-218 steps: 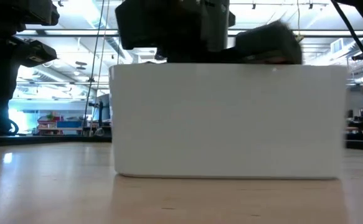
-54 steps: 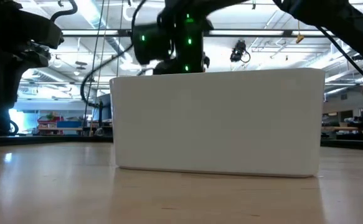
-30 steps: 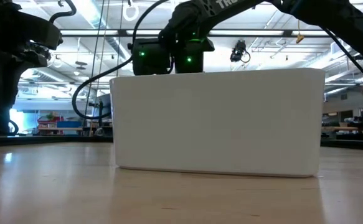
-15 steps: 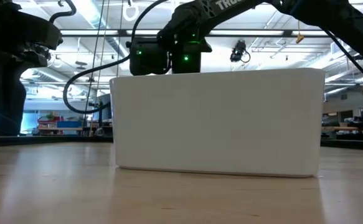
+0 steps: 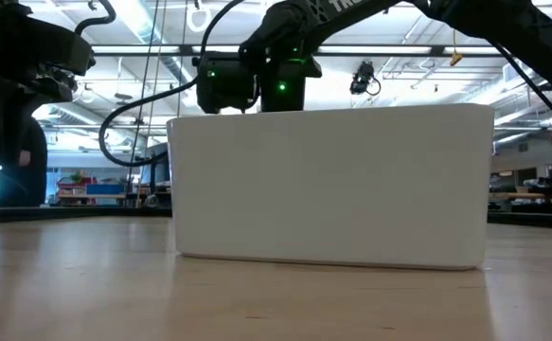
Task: Nest measuring cups in basket
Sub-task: Remove the nested measuring cups from the white bin
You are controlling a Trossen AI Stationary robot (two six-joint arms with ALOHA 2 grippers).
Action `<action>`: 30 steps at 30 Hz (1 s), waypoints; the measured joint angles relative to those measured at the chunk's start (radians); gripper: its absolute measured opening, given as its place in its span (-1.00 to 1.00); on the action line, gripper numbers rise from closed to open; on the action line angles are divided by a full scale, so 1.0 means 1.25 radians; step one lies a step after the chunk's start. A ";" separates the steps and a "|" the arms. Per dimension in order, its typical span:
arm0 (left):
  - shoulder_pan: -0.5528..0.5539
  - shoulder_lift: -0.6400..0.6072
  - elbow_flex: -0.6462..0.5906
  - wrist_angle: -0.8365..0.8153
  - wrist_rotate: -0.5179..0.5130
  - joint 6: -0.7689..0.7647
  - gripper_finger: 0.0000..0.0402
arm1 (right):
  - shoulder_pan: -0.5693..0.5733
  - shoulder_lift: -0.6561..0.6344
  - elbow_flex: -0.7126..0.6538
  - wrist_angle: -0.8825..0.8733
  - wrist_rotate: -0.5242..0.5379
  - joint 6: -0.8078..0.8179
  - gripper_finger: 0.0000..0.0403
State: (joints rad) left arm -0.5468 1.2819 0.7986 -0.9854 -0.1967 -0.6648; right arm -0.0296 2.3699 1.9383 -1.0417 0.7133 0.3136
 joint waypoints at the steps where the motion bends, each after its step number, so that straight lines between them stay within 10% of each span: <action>1: 0.000 0.000 0.000 0.000 0.000 0.004 -0.58 | 0.000 0.000 0.000 0.000 0.012 0.007 -0.64; 11: 0.000 0.000 0.000 0.000 -0.006 0.027 -0.58 | 0.001 0.009 -0.003 0.016 0.275 0.061 -0.64; 21: 0.000 -0.001 0.000 0.001 -0.016 0.026 -0.58 | -0.006 0.034 -0.097 0.147 0.293 -0.098 -0.64; 30: 0.000 -0.001 0.000 0.000 -0.016 0.056 -0.58 | -0.011 0.039 -0.103 0.166 0.299 -0.140 -0.14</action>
State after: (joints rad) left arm -0.5472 1.2812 0.7986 -0.9858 -0.2166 -0.5953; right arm -0.0434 2.4187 1.8098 -0.8342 1.0868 0.1387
